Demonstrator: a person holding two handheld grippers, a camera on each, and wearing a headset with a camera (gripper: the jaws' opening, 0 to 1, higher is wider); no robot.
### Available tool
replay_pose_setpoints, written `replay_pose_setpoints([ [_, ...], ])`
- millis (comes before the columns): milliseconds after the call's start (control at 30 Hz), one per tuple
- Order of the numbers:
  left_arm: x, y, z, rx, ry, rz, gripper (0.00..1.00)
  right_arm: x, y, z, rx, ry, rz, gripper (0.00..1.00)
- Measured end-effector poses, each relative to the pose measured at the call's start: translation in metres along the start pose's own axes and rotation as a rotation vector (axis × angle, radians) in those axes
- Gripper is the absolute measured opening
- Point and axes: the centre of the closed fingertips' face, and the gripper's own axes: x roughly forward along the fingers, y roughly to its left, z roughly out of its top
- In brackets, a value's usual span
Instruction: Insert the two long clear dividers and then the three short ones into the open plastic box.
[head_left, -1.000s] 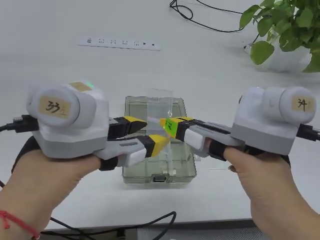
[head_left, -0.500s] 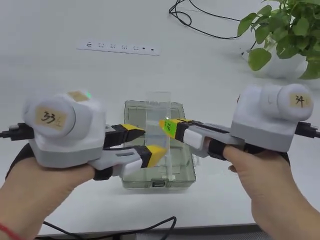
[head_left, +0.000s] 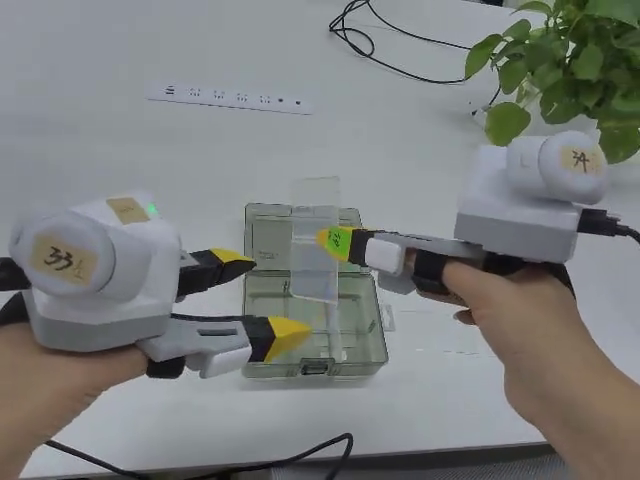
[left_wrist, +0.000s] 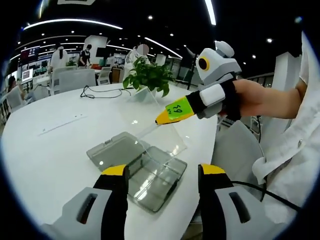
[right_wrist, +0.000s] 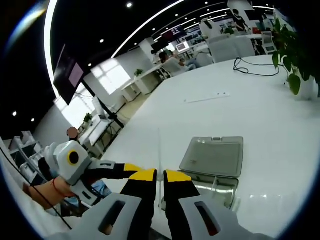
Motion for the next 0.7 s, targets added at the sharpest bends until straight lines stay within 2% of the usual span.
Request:
replay_pose_setpoints([
  [200,-0.004,-0.001,-0.006,0.077,0.011,-0.029,0.68,0.004,0.0,-0.001,0.013,0.038,-0.026,0.07],
  [467,-0.006,-0.003,-0.016,0.136,0.036,-0.066,0.82,0.008,-0.008,-0.004,0.03,0.094,-0.092,0.07],
  [700,-0.007,-0.002,-0.02,0.172,0.039,-0.082,0.91,0.013,-0.023,-0.017,0.082,0.203,-0.169,0.07],
])
